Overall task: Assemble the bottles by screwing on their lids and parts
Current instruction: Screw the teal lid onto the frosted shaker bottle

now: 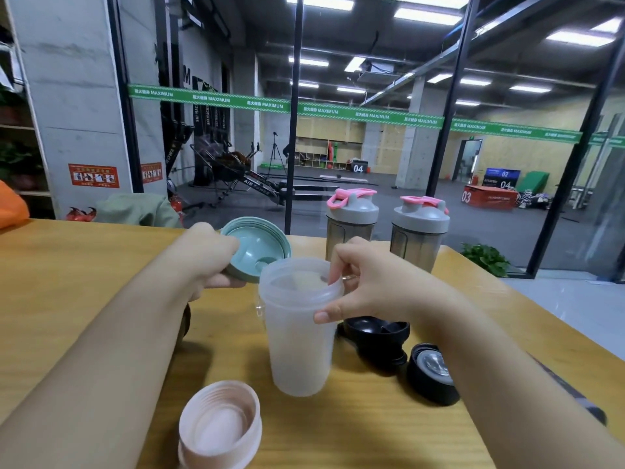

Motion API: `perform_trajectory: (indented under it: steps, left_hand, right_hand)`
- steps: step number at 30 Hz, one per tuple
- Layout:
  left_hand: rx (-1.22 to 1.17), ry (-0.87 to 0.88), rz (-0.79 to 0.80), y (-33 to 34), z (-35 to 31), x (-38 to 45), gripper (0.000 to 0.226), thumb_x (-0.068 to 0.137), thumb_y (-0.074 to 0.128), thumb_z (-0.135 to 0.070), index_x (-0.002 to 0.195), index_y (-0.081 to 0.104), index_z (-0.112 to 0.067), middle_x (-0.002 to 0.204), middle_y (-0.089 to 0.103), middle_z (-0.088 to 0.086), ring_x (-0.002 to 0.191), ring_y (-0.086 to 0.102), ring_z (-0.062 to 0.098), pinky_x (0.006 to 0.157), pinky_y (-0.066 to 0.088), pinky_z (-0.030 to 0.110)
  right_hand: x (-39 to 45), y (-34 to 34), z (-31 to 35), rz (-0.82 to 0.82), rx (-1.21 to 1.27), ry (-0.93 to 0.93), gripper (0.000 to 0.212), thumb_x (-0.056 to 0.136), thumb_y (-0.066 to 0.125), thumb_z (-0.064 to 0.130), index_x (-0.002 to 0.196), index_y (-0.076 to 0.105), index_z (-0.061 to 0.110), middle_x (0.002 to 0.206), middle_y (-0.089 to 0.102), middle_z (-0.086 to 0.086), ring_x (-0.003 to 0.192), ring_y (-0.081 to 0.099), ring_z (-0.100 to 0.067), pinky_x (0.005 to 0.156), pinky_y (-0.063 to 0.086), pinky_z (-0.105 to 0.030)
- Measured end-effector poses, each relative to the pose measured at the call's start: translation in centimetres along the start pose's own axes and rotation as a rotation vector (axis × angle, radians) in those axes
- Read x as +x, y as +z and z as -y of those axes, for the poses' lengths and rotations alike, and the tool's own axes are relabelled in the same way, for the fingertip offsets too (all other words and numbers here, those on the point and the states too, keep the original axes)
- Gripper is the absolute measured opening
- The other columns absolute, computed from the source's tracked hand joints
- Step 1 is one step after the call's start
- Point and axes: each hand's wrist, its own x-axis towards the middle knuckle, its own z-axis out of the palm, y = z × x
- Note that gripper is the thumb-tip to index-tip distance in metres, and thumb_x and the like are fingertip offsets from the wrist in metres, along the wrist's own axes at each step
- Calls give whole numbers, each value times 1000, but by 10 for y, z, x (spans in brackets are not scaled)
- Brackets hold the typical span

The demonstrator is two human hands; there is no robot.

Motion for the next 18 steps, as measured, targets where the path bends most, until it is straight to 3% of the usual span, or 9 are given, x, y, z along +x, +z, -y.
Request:
perform_trajectory:
  steps: [4,8,10,12,14,16,18]
  left_hand:
    - [-257,-42,62,-3,-1,4,37,86,38,10,122,39,9,111,52,25,77,64,36,51,59,41]
    - [-474,-57,96,-7,-2,3,50,83,34,14,132,35,4,128,45,29,92,60,41,49,58,44]
    - [-593,-40,85,-6,-3,6,57,81,32,16,135,34,-2,134,41,27,106,55,45,56,58,50]
    - [-707,-35,78,-5,-6,6,62,80,28,18,137,32,-5,139,37,24,115,48,48,59,55,53]
    - [-837,-37,55,-2,-11,3,63,81,24,20,137,32,-7,142,35,21,116,45,48,56,53,53]
    - [-921,-38,44,2,-14,-3,62,81,22,21,136,33,-7,142,35,20,111,45,46,58,53,52]
    - [-971,-53,66,6,-14,-7,59,81,22,20,133,34,-6,138,37,22,107,46,47,62,52,53]
  right_hand:
    - [5,11,-8,24,67,-29,40,65,84,34,81,50,26,112,41,10,106,49,-1,95,43,-19]
    - [7,16,-11,58,178,-44,42,69,84,25,88,46,25,121,44,4,118,49,-6,98,44,-20]
    - [8,20,-14,64,276,-29,60,67,85,21,108,41,28,122,44,8,116,52,-5,92,47,-18]
    - [11,22,-18,89,353,2,96,65,86,19,135,22,31,125,41,12,114,55,-5,91,48,-17]
    - [14,26,-24,125,404,50,116,63,87,21,145,5,35,132,42,8,115,56,-7,94,48,-23]
    - [14,30,-27,158,403,87,112,65,86,23,146,8,28,134,47,9,112,55,-1,89,47,-16]
    - [11,31,-24,195,377,78,95,68,85,23,140,23,24,125,51,20,103,54,12,82,46,-8]
